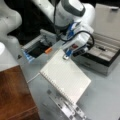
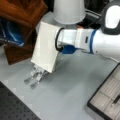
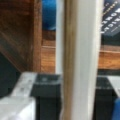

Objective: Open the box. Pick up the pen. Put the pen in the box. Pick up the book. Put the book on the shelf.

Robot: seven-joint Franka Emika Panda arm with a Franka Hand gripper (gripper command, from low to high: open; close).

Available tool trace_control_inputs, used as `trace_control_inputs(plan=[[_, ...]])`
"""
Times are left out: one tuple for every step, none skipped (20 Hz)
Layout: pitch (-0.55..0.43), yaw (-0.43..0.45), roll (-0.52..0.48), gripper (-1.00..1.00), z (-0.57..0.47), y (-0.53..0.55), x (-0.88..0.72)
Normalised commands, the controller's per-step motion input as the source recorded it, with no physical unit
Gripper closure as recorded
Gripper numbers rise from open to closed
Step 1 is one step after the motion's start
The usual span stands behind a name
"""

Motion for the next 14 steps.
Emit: trace_control_inputs(plan=[[0.153, -0.247, 0.039, 1.0, 0.48, 0.13, 0.08], [0.167, -0.277, 0.043, 1.0, 0.46, 0.12, 0.08], [0.161, -0.297, 0.05, 1.0, 0.47, 0.11, 0.07], [0.151, -0.31, 0.066, 1.0, 0.47, 0.1, 0.05], [0.146, -0.325, 0.066, 1.0, 0.47, 0.09, 0.03], [0.144, -0.347, 0.071, 1.0, 0.45, 0.08, 0.01], [0.136, -0.34, 0.083, 1.0, 0.43, 0.07, 0.0], [0.137, -0.349, 0.089, 1.0, 0.42, 0.06, -0.01], [0.132, -0.333, 0.099, 1.0, 0.39, 0.06, -0.01], [0.122, -0.318, 0.108, 1.0, 0.36, 0.05, -0.02], [0.107, -0.294, 0.123, 1.0, 0.33, 0.03, -0.03], [0.105, -0.274, 0.124, 1.0, 0.34, 0.0, -0.05], [0.106, -0.276, 0.134, 1.0, 0.35, -0.03, -0.08], [0.102, -0.268, 0.14, 1.0, 0.37, -0.06, -0.11]])
